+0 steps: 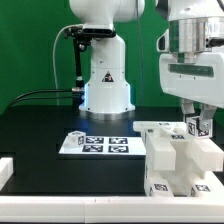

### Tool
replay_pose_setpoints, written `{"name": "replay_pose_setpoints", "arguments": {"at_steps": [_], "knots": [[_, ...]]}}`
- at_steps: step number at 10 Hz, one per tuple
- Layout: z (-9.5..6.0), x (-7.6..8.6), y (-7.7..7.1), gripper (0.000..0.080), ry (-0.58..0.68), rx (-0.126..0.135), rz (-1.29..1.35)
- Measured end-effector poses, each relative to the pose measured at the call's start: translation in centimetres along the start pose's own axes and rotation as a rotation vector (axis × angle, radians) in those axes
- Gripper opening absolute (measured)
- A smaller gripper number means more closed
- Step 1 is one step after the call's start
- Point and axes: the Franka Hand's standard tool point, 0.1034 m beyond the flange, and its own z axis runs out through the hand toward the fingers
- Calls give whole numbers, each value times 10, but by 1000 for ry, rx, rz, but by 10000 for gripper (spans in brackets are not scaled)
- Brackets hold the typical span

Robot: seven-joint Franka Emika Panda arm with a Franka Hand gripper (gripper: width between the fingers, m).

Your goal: Assemble chair

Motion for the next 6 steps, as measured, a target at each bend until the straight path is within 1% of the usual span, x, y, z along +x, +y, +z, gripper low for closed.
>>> {"name": "replay_pose_setpoints", "arguments": {"at_steps": [1,2,3,4,5,6], "knots": [[0,0,0,307,0,0,-7],[0,0,0,481,0,0,-30],[0,-1,0,611,4,2,-109],[2,-5,0,611,3,3,-255],[2,-6,1,638,3,0,-442],[2,-8,1,638,8,-4,-539]]}}
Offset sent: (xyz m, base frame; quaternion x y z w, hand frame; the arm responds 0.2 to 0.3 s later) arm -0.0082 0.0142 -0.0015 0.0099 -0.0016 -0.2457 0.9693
